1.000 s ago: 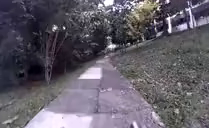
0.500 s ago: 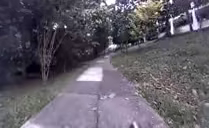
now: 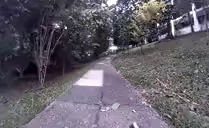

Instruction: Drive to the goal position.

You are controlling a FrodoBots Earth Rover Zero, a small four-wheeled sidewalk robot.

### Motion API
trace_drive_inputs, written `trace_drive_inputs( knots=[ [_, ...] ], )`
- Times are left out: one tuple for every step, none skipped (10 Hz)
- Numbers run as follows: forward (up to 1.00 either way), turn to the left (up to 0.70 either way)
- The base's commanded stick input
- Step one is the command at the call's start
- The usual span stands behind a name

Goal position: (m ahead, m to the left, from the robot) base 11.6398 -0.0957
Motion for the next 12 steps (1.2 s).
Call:
trace_drive_inputs(
  knots=[
    [0.70,0.01],
    [0.70,0.01],
    [0.70,0.01],
    [0.70,0.01],
    [0.70,-0.08],
    [0.70,-0.13],
    [0.70,-0.11],
    [0.70,0.01],
    [0.70,-0.05],
    [0.70,-0.13],
    [0.70,-0.13],
    [0.70,0.01]
  ],
)
